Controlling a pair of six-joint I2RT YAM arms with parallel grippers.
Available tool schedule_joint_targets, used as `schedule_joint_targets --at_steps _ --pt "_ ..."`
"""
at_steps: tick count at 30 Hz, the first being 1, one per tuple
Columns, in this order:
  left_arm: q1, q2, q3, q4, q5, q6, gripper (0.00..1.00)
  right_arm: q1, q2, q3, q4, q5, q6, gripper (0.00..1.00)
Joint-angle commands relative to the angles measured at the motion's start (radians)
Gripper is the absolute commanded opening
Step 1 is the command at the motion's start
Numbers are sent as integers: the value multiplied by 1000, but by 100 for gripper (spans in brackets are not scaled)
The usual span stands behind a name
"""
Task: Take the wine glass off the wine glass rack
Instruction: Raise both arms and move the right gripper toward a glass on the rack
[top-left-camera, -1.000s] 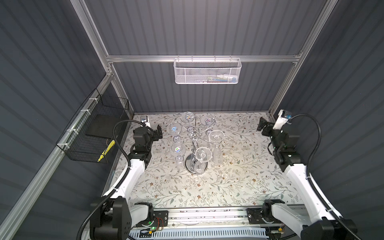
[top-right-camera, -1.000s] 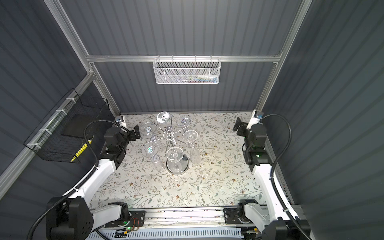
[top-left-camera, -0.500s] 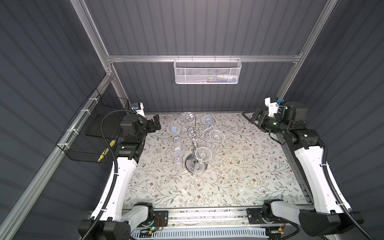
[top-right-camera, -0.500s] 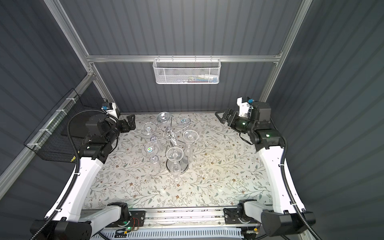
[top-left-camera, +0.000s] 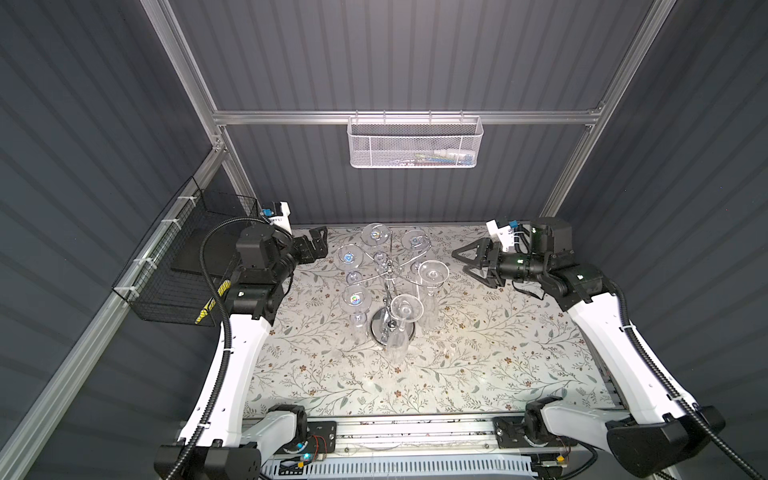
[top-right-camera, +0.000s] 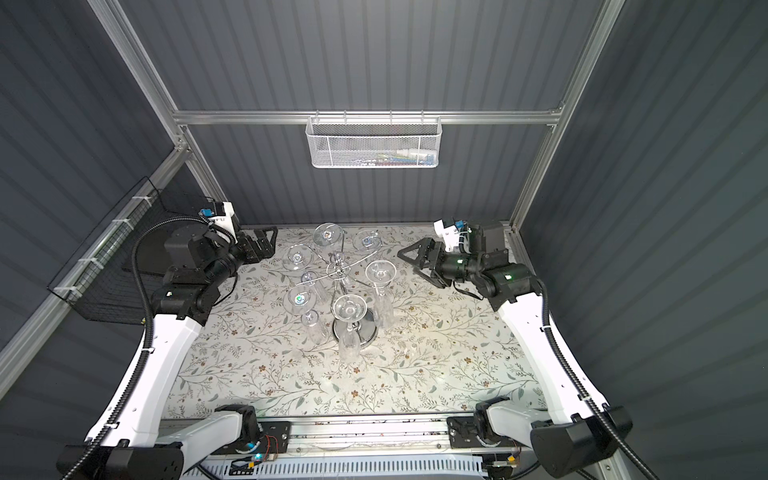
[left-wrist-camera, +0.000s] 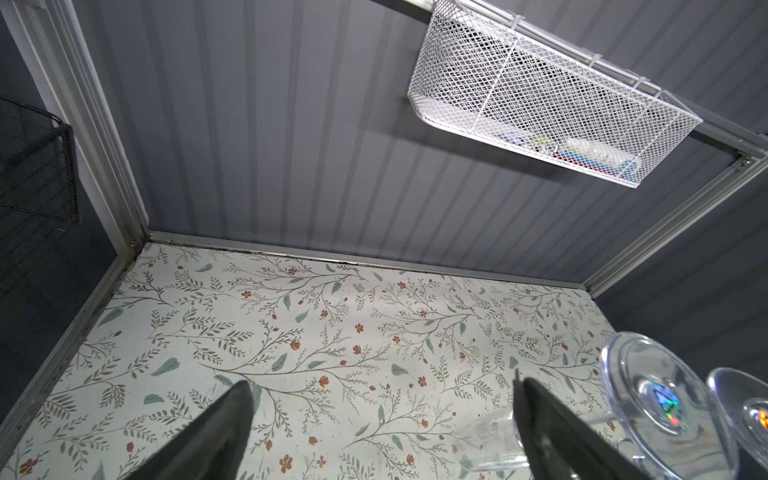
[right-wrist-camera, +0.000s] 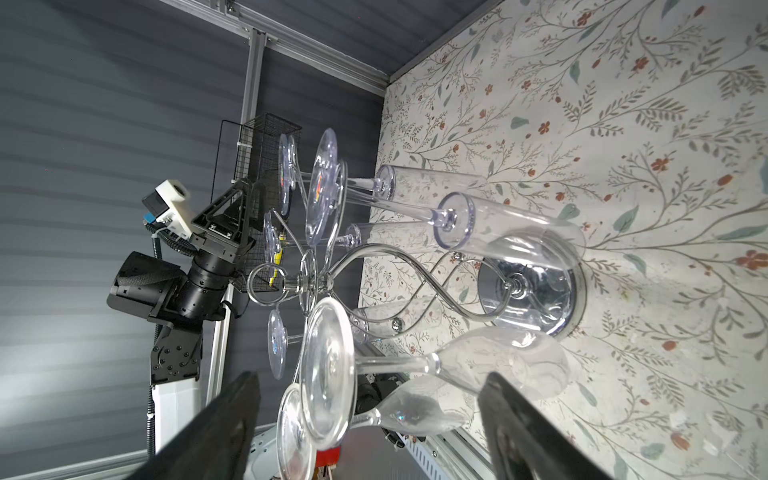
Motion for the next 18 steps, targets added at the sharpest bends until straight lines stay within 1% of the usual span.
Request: schedule_joint_targets --at_steps 1,5,18 --pt "5 -15 19 -4 41 -41 99 17 8 -12 74 -39 52 76" --pt "5 -22 9 3 38 -53 99 36 26 -22 94 -51 71 66" --pt "5 -45 -2 -3 35 -62 99 73 35 -68 160 -69 116 41"
